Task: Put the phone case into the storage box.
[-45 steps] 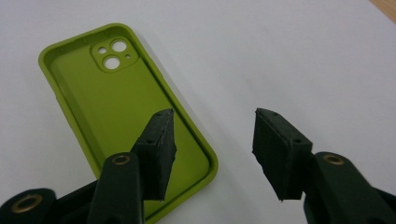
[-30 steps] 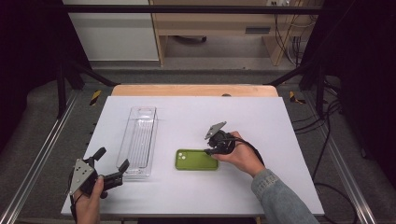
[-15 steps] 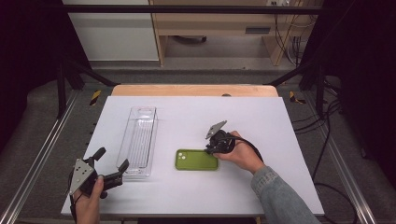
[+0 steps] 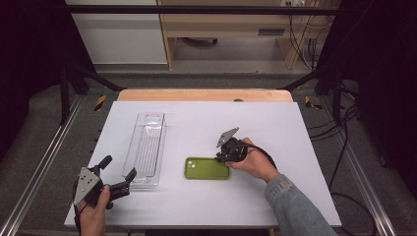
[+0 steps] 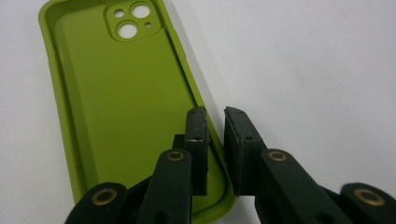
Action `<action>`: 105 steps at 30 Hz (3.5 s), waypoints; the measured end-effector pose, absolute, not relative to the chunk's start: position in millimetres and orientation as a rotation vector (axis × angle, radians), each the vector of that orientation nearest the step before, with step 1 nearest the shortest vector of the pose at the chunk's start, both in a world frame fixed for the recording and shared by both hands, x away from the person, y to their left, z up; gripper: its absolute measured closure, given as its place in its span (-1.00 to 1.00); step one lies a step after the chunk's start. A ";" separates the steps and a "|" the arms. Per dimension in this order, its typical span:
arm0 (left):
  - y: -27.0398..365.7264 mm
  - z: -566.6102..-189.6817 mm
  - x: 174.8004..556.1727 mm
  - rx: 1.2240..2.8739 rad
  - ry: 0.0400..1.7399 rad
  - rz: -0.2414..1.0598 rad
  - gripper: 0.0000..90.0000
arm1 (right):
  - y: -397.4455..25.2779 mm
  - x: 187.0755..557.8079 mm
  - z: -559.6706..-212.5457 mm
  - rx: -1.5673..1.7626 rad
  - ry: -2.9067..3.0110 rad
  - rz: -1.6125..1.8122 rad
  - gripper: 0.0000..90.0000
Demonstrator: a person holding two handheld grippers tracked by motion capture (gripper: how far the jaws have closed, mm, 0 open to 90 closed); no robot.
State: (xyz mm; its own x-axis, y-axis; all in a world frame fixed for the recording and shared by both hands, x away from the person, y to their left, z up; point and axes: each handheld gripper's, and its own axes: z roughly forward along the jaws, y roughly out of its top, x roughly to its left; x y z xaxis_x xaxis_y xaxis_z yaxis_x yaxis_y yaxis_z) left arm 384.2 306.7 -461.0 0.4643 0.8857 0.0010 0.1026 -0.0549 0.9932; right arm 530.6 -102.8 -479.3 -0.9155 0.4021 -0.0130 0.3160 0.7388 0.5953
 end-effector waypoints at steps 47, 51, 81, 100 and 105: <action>296.3 -443.6 377.1 1.570 0.974 0.782 -0.97 | -129.7 475.4 -431.6 0.504 2.508 1.035 0.96; 287.6 -431.4 376.7 1.602 0.972 0.784 -0.97 | -136.0 463.9 -428.1 0.491 2.452 1.049 0.96; 198.9 -376.7 411.7 1.875 0.889 0.711 -0.94 | -137.2 426.1 -425.4 0.412 2.172 1.101 0.96; 164.4 -355.7 420.8 1.980 0.855 0.661 -0.93 | -125.4 415.8 -425.3 0.365 2.136 1.080 0.96; 161.6 -354.8 421.1 1.994 0.854 0.639 -0.93 | -123.5 413.7 -425.1 0.352 2.125 1.072 0.96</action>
State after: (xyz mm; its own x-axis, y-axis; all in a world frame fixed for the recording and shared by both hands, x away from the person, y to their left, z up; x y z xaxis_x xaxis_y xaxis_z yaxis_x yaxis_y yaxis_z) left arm 421.1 161.6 -354.8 0.6358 0.7631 0.1164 0.3273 -0.4031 0.8546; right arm 413.7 -123.5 -425.1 -0.7039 0.5244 -0.4792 -0.0740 0.6168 0.7837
